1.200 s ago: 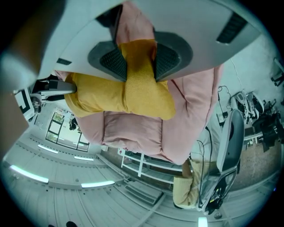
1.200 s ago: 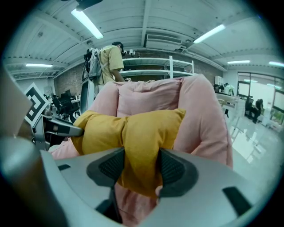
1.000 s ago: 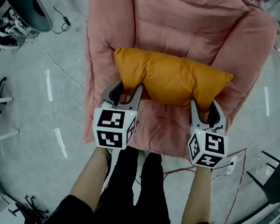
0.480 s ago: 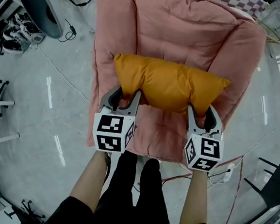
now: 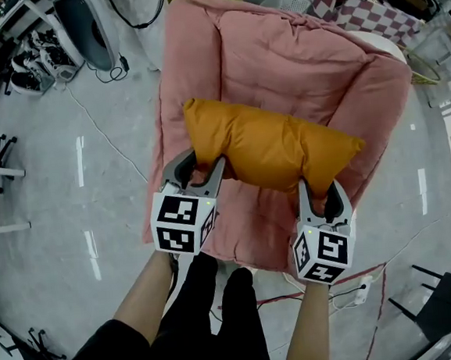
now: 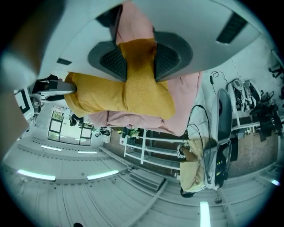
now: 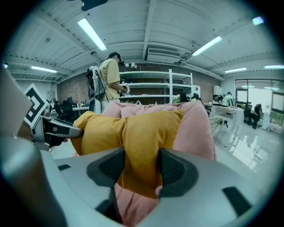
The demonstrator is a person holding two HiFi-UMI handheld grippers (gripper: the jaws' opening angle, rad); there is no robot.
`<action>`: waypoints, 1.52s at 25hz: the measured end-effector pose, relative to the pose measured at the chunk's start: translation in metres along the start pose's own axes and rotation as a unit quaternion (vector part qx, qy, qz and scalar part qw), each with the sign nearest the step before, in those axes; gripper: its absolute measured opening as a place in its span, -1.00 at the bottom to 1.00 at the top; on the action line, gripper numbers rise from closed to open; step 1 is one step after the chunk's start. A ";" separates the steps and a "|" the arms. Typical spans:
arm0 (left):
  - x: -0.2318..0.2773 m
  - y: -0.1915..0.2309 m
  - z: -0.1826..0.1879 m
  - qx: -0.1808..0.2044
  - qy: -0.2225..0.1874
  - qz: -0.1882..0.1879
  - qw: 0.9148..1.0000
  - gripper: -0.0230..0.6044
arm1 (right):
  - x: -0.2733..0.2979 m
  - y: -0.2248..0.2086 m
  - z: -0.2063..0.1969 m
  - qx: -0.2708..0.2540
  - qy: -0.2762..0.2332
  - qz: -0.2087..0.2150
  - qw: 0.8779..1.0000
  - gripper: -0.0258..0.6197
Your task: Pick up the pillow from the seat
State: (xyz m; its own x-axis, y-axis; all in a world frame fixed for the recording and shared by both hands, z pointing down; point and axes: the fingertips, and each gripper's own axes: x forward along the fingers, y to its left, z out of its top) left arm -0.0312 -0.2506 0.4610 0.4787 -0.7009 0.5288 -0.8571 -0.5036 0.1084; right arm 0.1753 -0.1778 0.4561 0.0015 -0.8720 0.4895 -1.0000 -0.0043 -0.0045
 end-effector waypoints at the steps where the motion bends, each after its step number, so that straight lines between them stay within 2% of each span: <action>1: -0.003 -0.001 0.005 0.001 -0.006 0.001 1.000 -0.33 | -0.002 -0.001 0.005 0.000 -0.005 0.000 1.000 -0.15; 27: -0.086 -0.025 0.134 0.023 -0.102 0.009 0.994 -0.33 | -0.081 -0.005 0.136 -0.026 -0.105 -0.014 0.994 -0.15; 38: -0.119 -0.039 0.172 0.031 -0.135 0.006 0.990 -0.33 | -0.117 -0.007 0.175 -0.033 -0.136 -0.020 0.990 -0.15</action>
State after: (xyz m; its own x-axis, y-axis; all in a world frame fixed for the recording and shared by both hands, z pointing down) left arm -0.0222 -0.2344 0.2494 0.5083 -0.8125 0.2855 -0.8542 -0.5178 0.0474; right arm 0.1836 -0.1611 0.2465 0.0334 -0.9713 0.2354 -0.9972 -0.0168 0.0722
